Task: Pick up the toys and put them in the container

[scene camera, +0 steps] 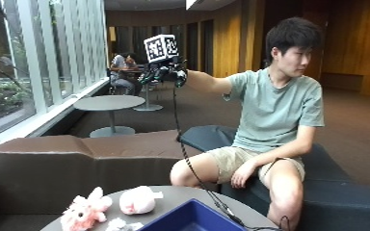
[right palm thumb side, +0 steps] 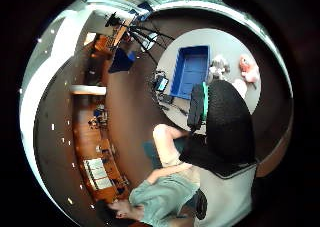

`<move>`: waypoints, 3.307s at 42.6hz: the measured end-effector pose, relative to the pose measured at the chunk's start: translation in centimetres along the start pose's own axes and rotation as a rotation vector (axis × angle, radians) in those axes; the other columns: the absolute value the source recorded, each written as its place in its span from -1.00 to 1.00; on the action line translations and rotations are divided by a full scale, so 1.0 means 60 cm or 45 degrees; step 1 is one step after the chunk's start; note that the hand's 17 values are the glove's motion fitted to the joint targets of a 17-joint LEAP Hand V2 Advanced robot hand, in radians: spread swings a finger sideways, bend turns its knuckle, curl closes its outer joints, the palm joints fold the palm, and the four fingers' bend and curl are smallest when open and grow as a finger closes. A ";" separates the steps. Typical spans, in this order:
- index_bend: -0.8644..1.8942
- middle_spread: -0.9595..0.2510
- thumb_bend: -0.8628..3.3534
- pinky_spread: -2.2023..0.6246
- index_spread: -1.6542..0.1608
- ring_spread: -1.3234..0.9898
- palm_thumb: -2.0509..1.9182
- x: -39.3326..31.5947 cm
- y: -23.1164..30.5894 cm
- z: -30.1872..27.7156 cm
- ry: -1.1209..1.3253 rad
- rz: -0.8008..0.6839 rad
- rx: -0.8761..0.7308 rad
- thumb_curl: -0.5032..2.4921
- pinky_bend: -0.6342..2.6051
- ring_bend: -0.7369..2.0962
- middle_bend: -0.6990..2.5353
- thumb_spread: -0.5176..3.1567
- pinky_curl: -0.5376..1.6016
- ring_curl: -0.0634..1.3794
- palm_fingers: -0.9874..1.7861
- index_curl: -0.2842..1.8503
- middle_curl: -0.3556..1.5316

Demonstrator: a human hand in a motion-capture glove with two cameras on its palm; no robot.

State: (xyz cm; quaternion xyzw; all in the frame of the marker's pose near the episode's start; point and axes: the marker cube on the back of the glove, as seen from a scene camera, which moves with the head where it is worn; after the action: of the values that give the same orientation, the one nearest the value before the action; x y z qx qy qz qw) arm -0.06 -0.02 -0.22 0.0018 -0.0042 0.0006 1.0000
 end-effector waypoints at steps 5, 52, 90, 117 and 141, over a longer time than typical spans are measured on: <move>-0.25 0.61 -0.53 0.57 0.68 0.14 0.09 -0.001 0.000 -0.009 -0.012 -0.001 0.009 -0.64 -0.28 -0.30 -0.49 -0.30 -0.36 -0.83 -0.27 -0.66 -0.59; -0.34 0.64 -0.54 0.59 0.59 0.14 0.03 0.149 -0.183 0.153 0.221 0.236 -0.259 -0.51 -0.13 -0.22 -0.49 0.12 -0.19 -0.61 -0.45 -0.54 -0.41; -0.35 0.66 -0.60 0.60 0.60 0.17 0.04 0.289 -0.199 0.607 0.054 0.286 -0.413 -0.47 -0.01 -0.28 -0.52 0.01 -0.14 -0.53 -0.58 -0.64 -0.46; -0.23 0.68 -0.53 0.52 0.61 0.15 0.20 0.301 -0.177 0.725 0.072 0.246 -0.240 -0.40 0.14 -0.02 -0.48 0.01 -0.11 -0.34 -0.17 -0.60 -0.51; 0.01 0.21 -0.49 0.31 0.47 -0.19 0.40 0.264 -0.225 0.516 0.139 0.327 -0.045 -0.18 0.04 0.30 -0.07 -0.30 -0.11 -0.03 0.49 -0.44 -0.24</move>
State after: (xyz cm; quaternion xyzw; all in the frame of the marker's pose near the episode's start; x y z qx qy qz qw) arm 15.51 -13.59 30.83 -0.0162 0.0501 0.1285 0.9903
